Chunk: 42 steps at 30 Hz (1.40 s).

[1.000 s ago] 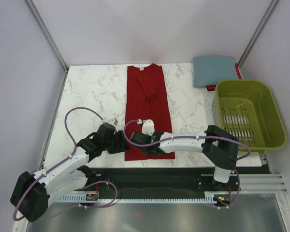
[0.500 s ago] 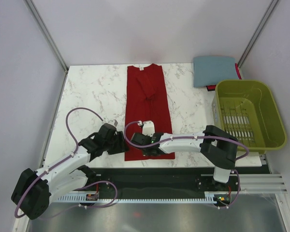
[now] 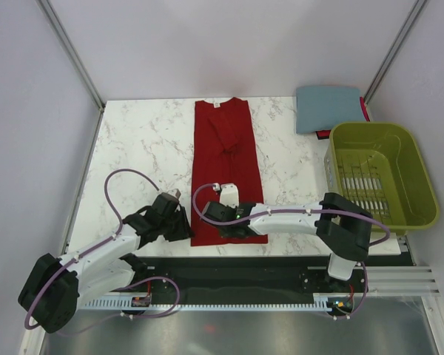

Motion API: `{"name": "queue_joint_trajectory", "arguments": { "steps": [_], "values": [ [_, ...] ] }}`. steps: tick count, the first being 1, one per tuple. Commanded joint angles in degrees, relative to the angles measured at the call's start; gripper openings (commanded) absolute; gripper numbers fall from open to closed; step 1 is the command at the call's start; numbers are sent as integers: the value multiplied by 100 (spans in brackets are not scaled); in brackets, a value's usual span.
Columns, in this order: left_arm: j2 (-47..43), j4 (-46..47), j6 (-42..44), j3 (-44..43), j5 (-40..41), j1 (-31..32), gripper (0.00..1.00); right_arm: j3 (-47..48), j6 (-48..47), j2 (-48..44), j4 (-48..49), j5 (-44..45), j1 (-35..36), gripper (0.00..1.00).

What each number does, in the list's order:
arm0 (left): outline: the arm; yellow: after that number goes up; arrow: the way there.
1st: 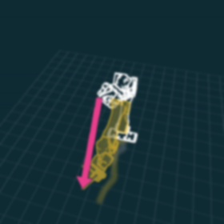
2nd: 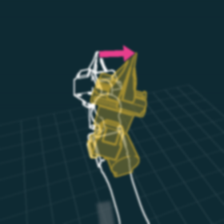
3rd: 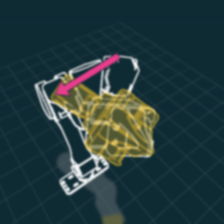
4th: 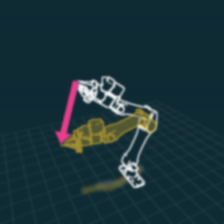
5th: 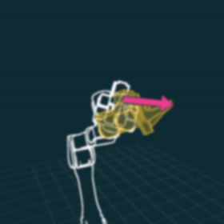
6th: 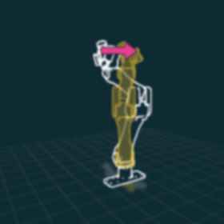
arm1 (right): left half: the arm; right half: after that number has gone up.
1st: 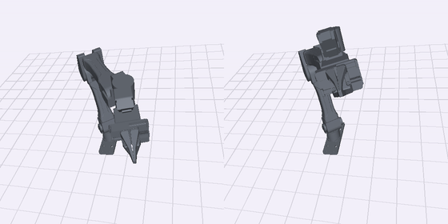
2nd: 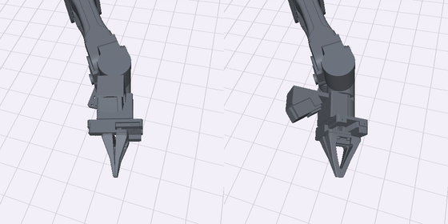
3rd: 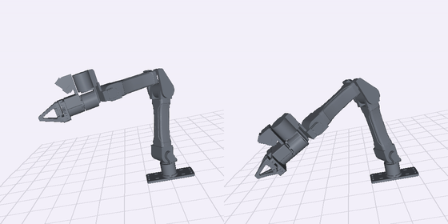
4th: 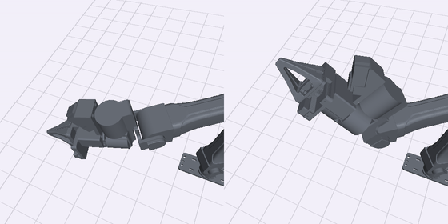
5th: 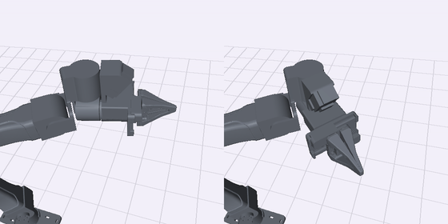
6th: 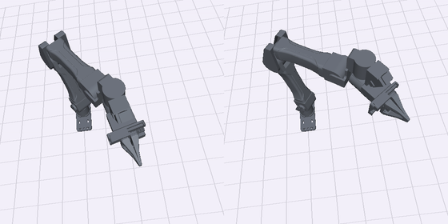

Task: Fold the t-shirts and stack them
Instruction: Fold the tshirt

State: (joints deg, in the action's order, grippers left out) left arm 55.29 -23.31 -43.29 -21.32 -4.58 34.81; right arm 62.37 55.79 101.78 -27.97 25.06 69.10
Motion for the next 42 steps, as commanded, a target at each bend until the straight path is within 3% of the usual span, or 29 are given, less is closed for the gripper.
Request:
{"name": "queue_joint_trajectory", "arguments": {
  "steps": [1, 7, 14, 21, 30, 42],
  "values": [
    [8, 204, -171, -3, -87, 26, 37, 108, -85, -605, -16, -159, -46, 24],
    [307, 257, -66, -74, -201, 26, 28, -293, -156, -1351, -104, -475, -273, 32],
    [387, 459, -110, 31, -412, 35, 2, -1533, -60, -2644, -77, -923, -740, 40],
    [132, 520, -145, 137, -439, 35, 2, -2764, -111, -4024, -174, -1397, -1556, 47],
    [26, 476, -162, 172, -447, 35, 2, -3187, -112, -4236, -51, -1530, -1751, 49],
    [-308, 468, -285, 322, -517, 35, 2, -3986, 187, -4272, 924, -2031, -1768, 47]
  ]
}}
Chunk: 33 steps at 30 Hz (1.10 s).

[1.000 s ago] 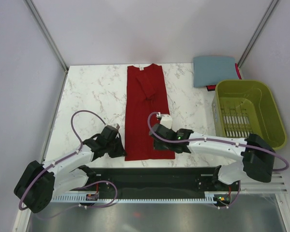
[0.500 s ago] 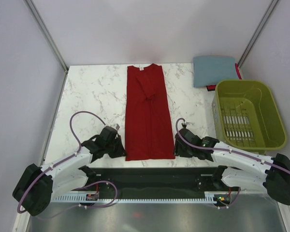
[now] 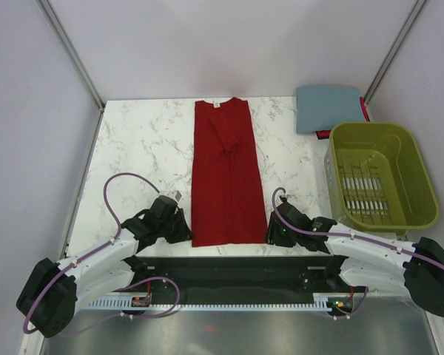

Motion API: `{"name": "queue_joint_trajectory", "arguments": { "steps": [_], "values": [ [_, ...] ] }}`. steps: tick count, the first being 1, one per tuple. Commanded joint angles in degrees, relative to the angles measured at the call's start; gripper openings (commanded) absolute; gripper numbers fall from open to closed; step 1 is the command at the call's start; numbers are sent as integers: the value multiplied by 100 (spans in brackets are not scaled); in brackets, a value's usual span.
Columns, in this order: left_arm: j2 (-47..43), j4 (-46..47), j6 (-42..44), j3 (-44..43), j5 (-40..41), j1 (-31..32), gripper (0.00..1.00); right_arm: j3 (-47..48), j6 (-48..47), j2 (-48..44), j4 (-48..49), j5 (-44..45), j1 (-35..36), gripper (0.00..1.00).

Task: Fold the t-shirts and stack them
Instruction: Fold the tshirt

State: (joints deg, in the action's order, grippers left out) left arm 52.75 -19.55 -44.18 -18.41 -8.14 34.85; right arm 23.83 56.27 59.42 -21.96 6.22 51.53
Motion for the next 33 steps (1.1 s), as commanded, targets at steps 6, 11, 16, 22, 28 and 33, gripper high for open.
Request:
{"name": "queue_joint_trajectory", "arguments": {
  "steps": [6, 11, 16, 22, 28, 33],
  "values": [
    [-63, 101, -170, 31, -170, 31, 2, -265, 218, 35, 640, -305, -11, 42],
    [-28, -154, -161, -170, 58, 31, 15, -318, 235, -70, 622, -279, -11, 9],
    [270, -558, -169, -426, 85, 31, 41, -274, 209, -185, 622, -305, -11, 0],
    [481, -717, -336, -514, -91, 39, 41, -230, 130, -255, 596, -244, -11, 0],
    [552, -743, -451, -532, -91, 48, 25, -371, 139, -475, 587, -305, -11, 0],
    [403, -568, -381, -558, -450, 57, 2, -310, 51, -484, 535, -358, -11, 0]
  ]
}}
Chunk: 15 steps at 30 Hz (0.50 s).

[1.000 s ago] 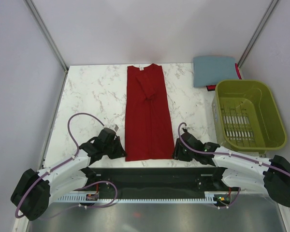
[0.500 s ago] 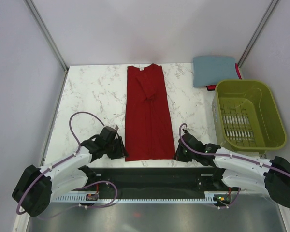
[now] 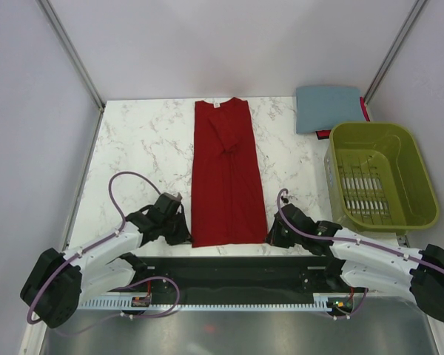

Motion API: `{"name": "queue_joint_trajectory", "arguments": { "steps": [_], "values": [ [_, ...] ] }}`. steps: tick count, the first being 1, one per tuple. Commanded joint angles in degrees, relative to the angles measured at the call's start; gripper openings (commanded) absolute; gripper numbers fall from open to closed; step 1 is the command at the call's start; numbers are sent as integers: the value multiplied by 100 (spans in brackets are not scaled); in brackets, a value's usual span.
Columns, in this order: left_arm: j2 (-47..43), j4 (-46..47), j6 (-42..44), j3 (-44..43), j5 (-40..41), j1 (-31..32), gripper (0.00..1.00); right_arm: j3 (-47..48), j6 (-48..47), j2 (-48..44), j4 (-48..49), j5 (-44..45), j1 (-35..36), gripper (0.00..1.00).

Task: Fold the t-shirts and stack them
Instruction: Fold the tshirt

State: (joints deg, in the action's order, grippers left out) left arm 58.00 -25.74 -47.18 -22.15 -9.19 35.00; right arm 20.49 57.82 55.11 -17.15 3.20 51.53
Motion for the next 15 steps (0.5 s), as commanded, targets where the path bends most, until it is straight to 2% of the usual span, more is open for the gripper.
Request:
{"name": "queue_joint_trajectory", "arguments": {
  "steps": [1, 5, 9, 15],
  "values": [
    [-209, 51, -90, -219, -399, 68, 2, 77, -174, -53, -112, -13, -11, 0],
    [-911, 7, -238, -307, -583, 252, 2, 393, -298, -403, -701, 110, -11, 0],
    [-1027, -194, -327, -263, -637, 366, 2, 649, -394, -756, -1229, 172, -3, 0],
    [-1492, -318, -845, -88, -329, 1208, 2, 772, -254, -1362, -2001, 172, 234, 0]
  ]
}}
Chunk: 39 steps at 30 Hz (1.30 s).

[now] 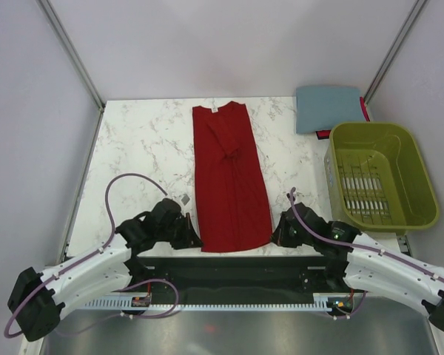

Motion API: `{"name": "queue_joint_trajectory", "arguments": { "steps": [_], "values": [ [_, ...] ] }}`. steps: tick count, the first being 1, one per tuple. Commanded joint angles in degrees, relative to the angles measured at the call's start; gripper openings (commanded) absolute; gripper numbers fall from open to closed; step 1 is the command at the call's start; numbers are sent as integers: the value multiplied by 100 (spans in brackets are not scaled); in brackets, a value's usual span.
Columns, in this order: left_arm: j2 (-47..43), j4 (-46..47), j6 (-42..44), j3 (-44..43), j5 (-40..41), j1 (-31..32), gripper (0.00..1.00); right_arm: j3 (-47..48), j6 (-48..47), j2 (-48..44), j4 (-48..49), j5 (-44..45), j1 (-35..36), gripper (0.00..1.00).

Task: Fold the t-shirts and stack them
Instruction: Fold the tshirt

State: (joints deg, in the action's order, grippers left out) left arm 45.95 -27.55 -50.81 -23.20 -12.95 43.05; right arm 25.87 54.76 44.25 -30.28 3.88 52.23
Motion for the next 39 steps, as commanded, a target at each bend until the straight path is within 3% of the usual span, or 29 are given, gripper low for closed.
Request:
{"name": "queue_joint_trajectory", "arguments": {
  "steps": [1, 5, 13, 17, 24, 33, 39],
  "values": [
    [-350, -163, -570, -9, 90, 545, 2, 269, 96, -477, -785, 139, 243, 0],
    [-403, -154, -826, -193, 345, 1021, 2, 559, 175, -488, -1102, 332, 604, 0],
    [44, -40, -580, -773, 943, 882, 2, 1392, -333, 459, -936, 1253, 613, 0],
    [589, 135, -291, -949, 717, 311, 2, 2034, -957, 1453, -690, 1343, 368, 0],
    [1871, 715, 378, -1642, 12, -1244, 2, 2993, -2188, 2965, 13, 1097, -318, 0],
    [3691, 900, 870, -3118, -533, -2221, 2, 4233, -2970, 4538, -4, 704, -1284, 0],
    [4702, 839, 1046, -3988, -604, -2406, 2, 5023, -3314, 5250, -74, 351, -1900, 0]
  ]
}}
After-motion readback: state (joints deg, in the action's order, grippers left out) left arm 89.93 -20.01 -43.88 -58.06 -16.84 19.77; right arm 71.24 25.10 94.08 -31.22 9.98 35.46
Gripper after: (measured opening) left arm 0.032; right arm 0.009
